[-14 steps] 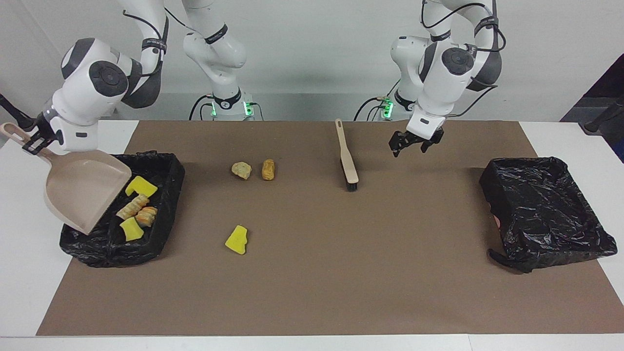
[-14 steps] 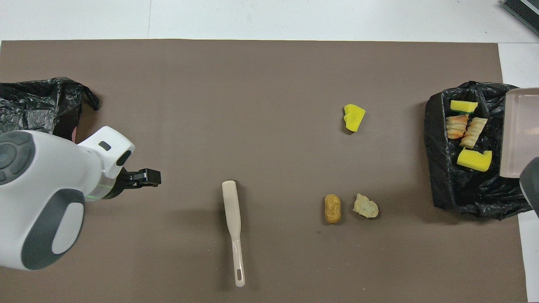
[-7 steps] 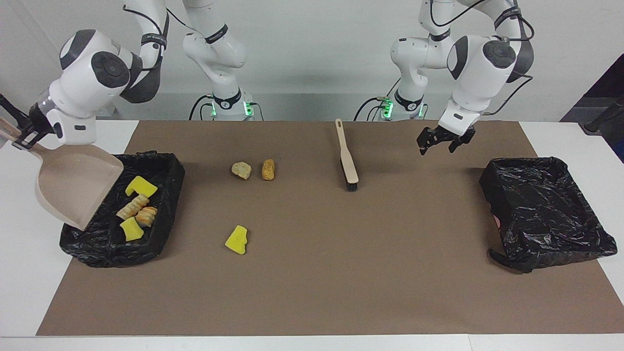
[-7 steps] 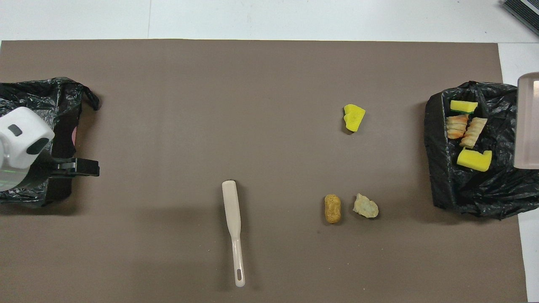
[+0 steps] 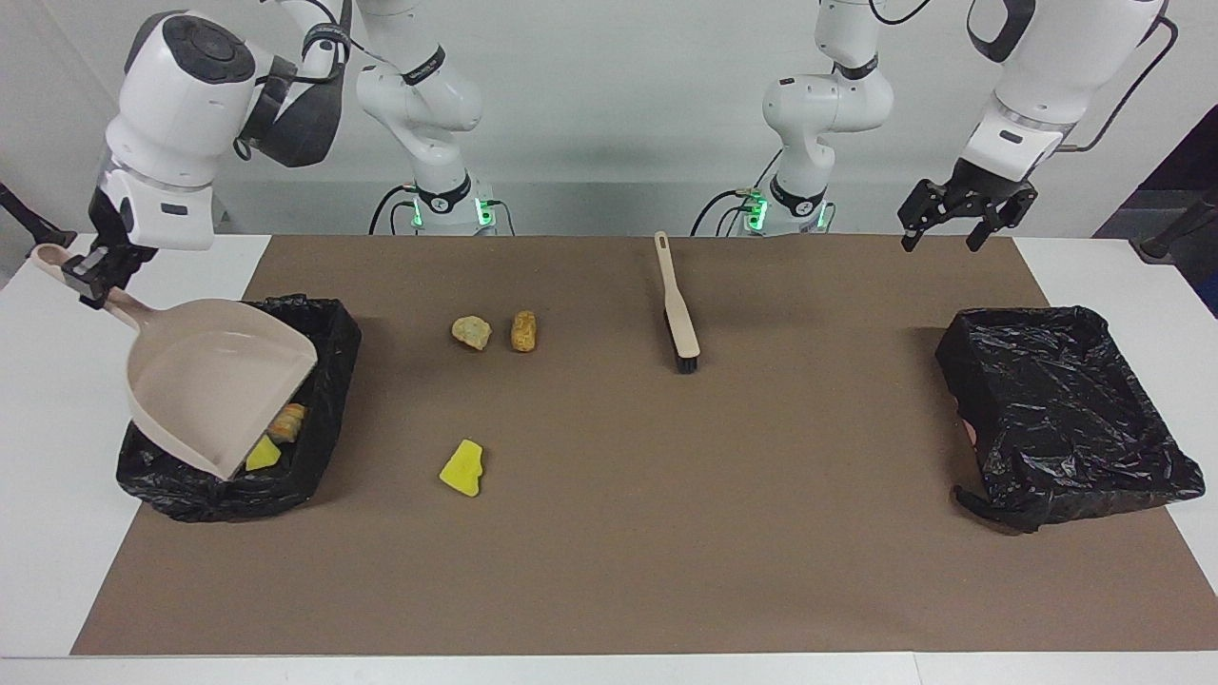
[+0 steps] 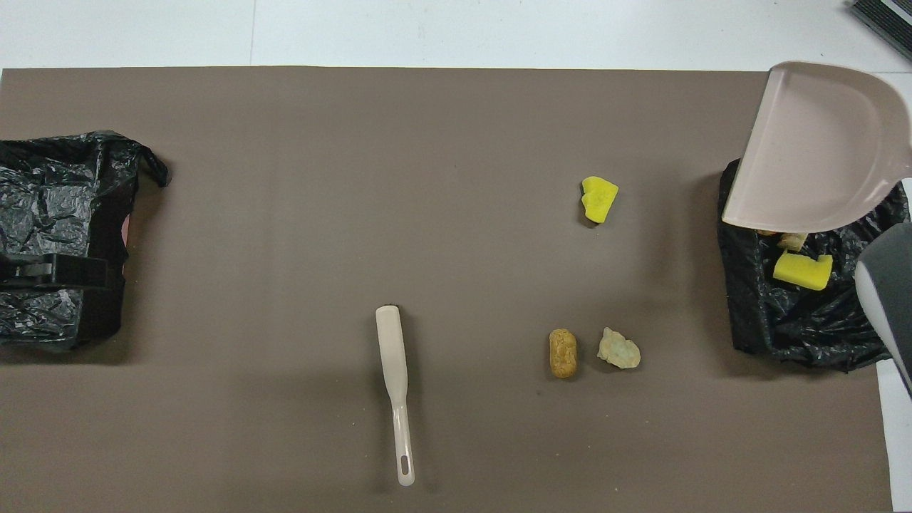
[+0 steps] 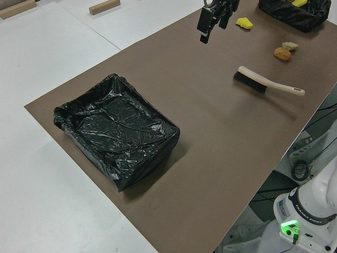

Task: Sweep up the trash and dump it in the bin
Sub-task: 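Bring the empty dustpan back to the table center with the right gripper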

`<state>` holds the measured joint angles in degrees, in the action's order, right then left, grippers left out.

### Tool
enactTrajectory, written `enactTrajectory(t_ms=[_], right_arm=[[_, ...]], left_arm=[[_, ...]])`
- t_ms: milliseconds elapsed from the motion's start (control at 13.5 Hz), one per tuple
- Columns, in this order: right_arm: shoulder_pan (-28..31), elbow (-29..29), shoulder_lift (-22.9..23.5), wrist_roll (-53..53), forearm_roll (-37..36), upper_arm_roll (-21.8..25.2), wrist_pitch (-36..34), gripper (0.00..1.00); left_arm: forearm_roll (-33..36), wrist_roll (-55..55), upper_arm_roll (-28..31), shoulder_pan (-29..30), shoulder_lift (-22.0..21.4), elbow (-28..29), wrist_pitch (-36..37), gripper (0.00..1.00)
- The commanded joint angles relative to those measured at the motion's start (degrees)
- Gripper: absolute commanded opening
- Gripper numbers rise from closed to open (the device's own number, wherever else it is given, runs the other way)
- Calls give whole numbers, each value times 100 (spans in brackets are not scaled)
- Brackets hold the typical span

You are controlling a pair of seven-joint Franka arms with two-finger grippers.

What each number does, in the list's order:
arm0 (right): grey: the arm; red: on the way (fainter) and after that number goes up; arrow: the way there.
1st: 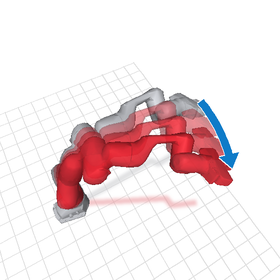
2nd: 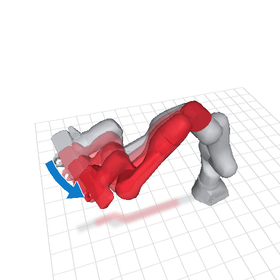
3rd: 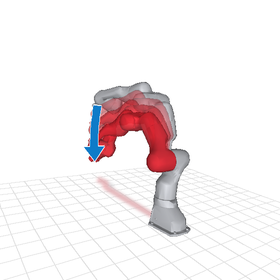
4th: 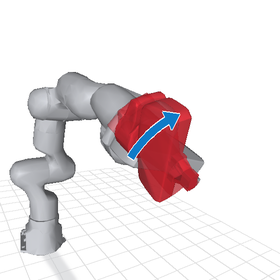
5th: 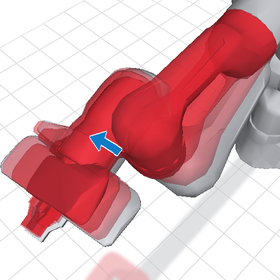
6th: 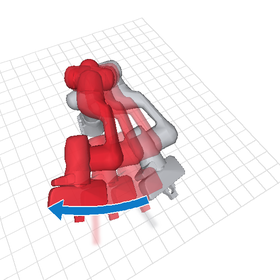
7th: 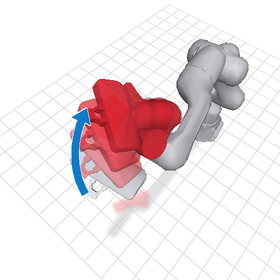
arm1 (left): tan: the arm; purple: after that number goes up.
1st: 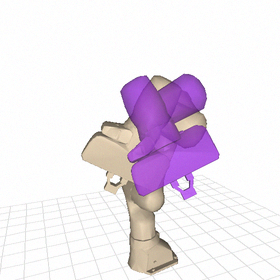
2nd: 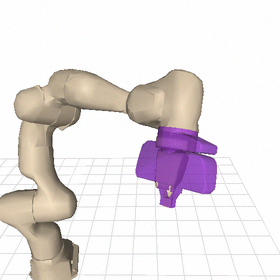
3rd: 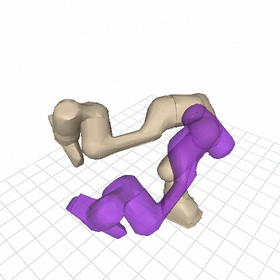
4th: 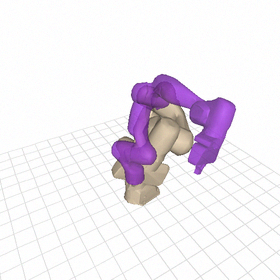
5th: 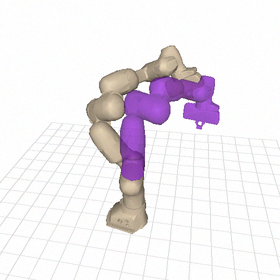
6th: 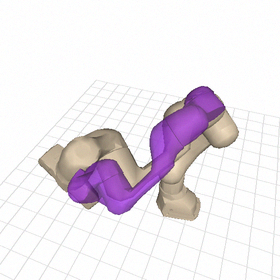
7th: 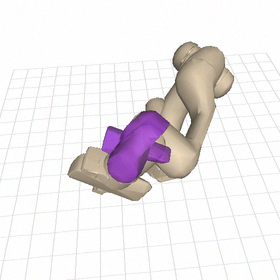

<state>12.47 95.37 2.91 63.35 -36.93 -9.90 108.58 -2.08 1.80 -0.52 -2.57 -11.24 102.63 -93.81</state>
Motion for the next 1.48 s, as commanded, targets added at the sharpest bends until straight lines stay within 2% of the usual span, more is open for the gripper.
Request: enactTrajectory(t_ms=[0,222,444,740,1110,1406], right_arm=[[-314,-167,69,-909,528,-3,-187,0],[-710,-220,217,-2120,905,-3,-345,0],[-1158,-649,683,-3509,1276,-3,-381,0],[-1992,-1589,1613,-5794,1583,-3,-653,0],[-2819,-2644,2598,-8088,2171,5,-759,0],[-3504,-3075,3205,-9566,2515,-12,-759,0]], left_arm=[[85,-14,-53,55,25,-270,197,100],[76,-83,-54,55,8,-252,161,100],[76,-84,-54,55,-1,-235,162,100],[76,-92,-54,55,-1,-217,153,100],[67,-101,-45,64,8,-182,82,100],[67,-101,-45,99,43,-147,12,100]])
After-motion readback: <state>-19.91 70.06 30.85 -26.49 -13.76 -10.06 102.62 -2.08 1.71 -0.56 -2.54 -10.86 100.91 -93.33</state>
